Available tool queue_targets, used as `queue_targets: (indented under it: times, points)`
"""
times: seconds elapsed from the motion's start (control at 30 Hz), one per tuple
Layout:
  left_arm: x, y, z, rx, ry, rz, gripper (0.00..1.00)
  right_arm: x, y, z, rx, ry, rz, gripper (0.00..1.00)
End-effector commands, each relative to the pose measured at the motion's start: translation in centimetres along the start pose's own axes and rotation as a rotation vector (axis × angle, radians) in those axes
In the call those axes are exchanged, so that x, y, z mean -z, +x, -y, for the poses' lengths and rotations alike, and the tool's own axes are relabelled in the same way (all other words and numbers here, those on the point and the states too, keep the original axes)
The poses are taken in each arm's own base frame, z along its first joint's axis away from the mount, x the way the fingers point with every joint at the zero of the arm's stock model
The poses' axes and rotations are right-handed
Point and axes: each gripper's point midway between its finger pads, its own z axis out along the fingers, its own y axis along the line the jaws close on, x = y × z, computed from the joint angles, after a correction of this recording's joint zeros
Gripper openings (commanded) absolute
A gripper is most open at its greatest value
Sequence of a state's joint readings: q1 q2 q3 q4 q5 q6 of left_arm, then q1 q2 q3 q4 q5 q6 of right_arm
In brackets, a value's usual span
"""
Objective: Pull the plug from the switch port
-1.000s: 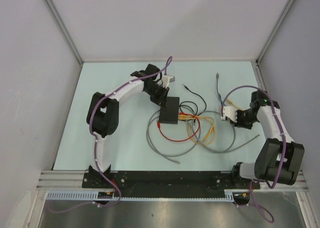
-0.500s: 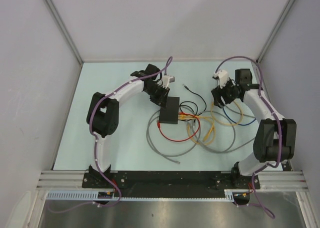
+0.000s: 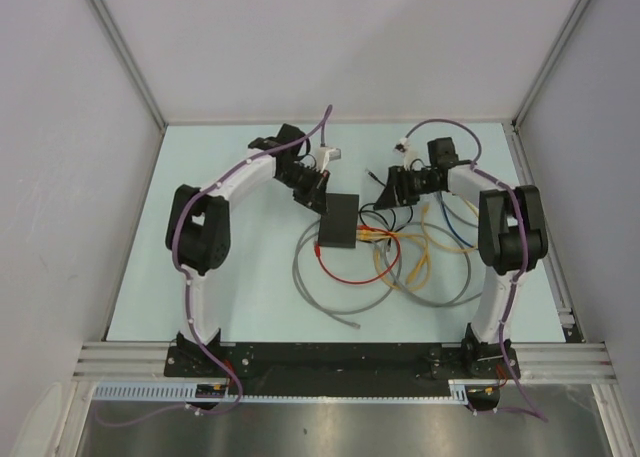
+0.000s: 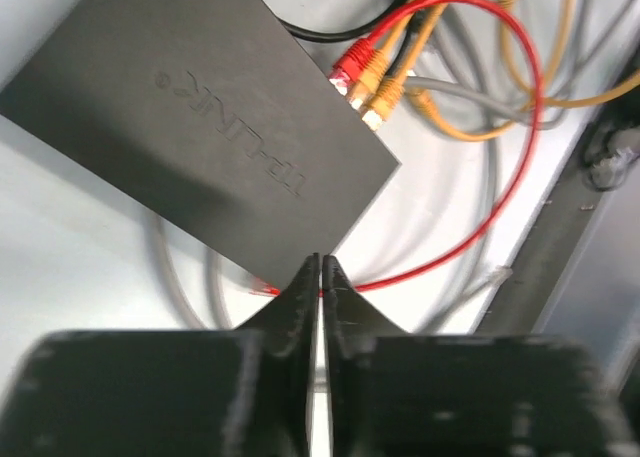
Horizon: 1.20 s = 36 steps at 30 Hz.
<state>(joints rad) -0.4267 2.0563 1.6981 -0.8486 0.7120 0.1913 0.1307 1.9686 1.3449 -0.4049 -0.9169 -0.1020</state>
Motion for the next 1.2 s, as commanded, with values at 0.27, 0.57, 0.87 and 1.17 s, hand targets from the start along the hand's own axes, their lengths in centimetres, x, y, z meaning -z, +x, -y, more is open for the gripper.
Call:
queue_targets:
  times: [0.27,0.57,0.87,1.17]
  points:
    - [-1.3,0.2,0.3,0.077,0.154,-0.001,0.0,-4.4,0.7,-2.5,-0.03,-0.2,-0.042,0.58]
    - [-3.3,2.2,-1.9,0.106,0.086,-0.072,0.0,-6.5,1.7,-1.5,-0.028,-0.178,-0.084,0.52]
    - [-4.5,3.4,-3.4,0.133,0.051,-0.115,0.0,-6.6,3.5,-1.4,-0.033,-0.212,-0.155,0.43]
    - [-4.7,3.6,-3.9,0.133,0.033,-0.121,0.0,-6.5,4.1,-2.2,-0.013,-0.258,-0.169,0.38]
